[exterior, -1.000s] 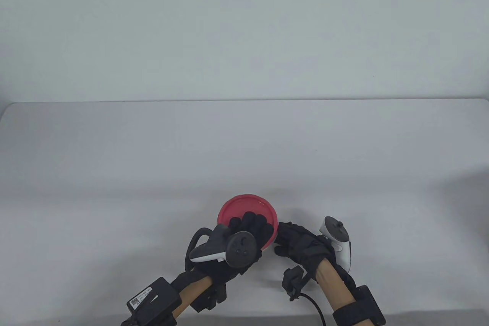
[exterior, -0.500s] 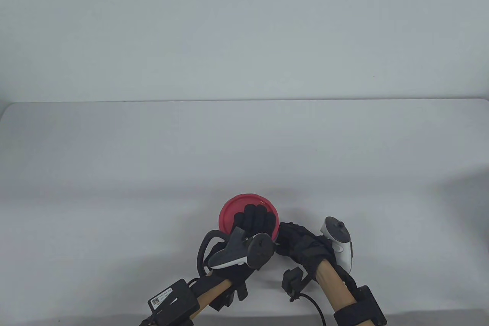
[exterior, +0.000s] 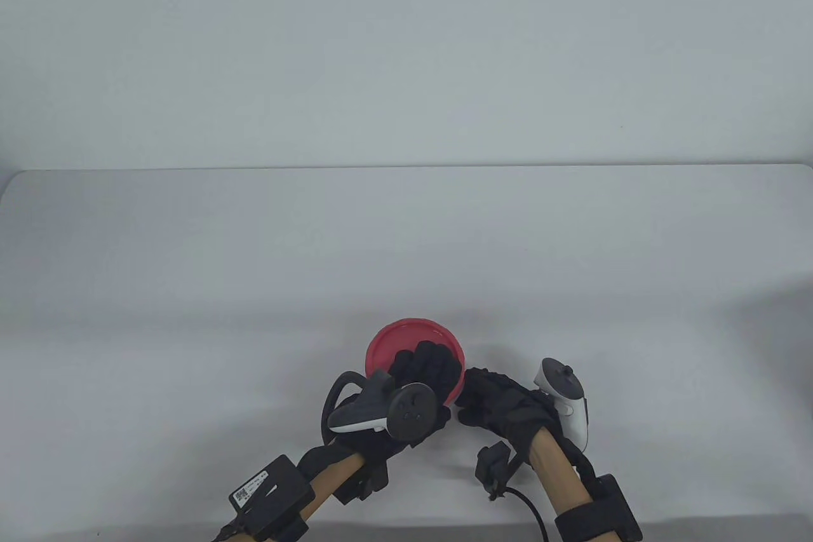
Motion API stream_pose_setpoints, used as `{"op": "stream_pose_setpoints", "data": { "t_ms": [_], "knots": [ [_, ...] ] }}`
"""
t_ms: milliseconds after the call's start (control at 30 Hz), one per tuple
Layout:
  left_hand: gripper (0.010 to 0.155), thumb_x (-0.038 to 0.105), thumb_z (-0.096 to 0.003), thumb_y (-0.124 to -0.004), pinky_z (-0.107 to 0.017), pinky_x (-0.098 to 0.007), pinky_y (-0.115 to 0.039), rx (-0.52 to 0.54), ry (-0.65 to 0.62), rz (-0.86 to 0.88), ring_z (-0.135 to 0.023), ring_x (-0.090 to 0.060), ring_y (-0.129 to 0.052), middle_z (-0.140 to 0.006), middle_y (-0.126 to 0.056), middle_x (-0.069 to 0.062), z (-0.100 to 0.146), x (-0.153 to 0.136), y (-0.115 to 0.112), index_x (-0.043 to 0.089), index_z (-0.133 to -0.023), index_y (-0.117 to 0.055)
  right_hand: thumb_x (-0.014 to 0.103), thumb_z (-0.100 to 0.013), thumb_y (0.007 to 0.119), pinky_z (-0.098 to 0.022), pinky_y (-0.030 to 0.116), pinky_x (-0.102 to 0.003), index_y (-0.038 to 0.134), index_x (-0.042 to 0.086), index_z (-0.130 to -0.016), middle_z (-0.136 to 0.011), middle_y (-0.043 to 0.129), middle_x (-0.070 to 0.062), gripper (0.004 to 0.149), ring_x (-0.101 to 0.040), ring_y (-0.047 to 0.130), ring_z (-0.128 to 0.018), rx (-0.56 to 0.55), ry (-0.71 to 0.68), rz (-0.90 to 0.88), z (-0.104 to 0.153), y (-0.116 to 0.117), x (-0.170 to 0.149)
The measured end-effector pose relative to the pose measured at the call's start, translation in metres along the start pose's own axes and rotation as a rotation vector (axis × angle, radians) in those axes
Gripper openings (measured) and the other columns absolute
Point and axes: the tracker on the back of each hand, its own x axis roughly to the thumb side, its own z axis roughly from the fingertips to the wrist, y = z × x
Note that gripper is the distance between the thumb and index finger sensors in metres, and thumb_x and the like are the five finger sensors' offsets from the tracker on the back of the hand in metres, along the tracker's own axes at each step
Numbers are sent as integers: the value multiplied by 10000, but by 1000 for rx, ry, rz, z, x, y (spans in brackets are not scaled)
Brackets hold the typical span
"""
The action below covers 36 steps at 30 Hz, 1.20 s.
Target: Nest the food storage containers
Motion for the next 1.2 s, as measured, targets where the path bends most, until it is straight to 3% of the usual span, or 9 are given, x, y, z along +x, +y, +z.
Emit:
{"op": "stream_pose_setpoints", "data": {
  "t_ms": [67, 200, 400, 567, 867, 1000, 1200],
  "knots": [
    [694, 514, -640, -477, -859, -474, -128, 14, 11, 16, -1207, -298, -121, -1298, -132, -8, 1, 0, 2, 317, -1223, -157, 260, -666, 549, -637, 469, -637, 559, -59, -939, -1074, 303, -257, 420, -517, 406, -936, -77, -16, 48, 2, -3, 3],
    [698, 573, -627, -473, -756, -605, 18, 134, 83, -1, -1183, -336, 15, -1310, -82, -20, 9, -4, 15, 361, -1242, -217, 277, -655, 567, -627, 501, -631, 596, -44, -954, -1079, 358, -279, 440, -522, 457, -926, -269, -88, 262, 8, -15, 15],
    [734, 614, -616, -475, -754, -642, -13, 279, 241, 38, -1195, -357, -9, -1316, -91, -31, 38, -33, 46, 355, -1242, -193, 307, -651, 587, -627, 480, -649, 557, 5, -1050, -1104, 340, -298, 502, -543, 442, -931, -437, -236, 498, 23, -20, 36],
    [728, 612, -619, -482, -755, -632, 7, 372, 348, 125, -1193, -354, 6, -1312, -82, -33, 67, -64, 54, 368, -1240, -191, 314, -642, 595, -622, 485, -656, 571, 36, -1063, -1111, 380, -283, 505, -535, 465, -935, -579, -347, 735, 37, -23, 53],
    [733, 614, -620, -482, -761, -629, 6, 359, 495, 238, -1191, -351, 22, -1307, -52, -27, 86, -101, 27, 376, -1235, -162, 357, -638, 604, -630, 454, -673, 506, 66, -1107, -1133, 374, -255, 561, -523, 437, -960, -689, -445, 1041, 43, -17, 61],
    [737, 615, -619, -479, -763, -623, 13, 294, 544, 260, -1188, -344, 43, -1302, -23, -27, 86, -111, 19, 386, -1230, -137, 396, -638, 604, -642, 399, -684, 427, 100, -1138, -1165, 313, -220, 607, -511, 354, -997, -687, -455, 1209, 39, -12, 61],
    [735, 614, -620, -478, -763, -624, 8, 278, 562, 290, -1187, -342, 38, -1300, -18, -9, 87, -116, 14, 386, -1228, -134, 418, -635, 608, -643, 346, -697, 385, 123, -1150, -1182, 274, -190, 634, -497, 285, -1018, -658, -439, 1286, 36, -11, 58]
  ]
}}
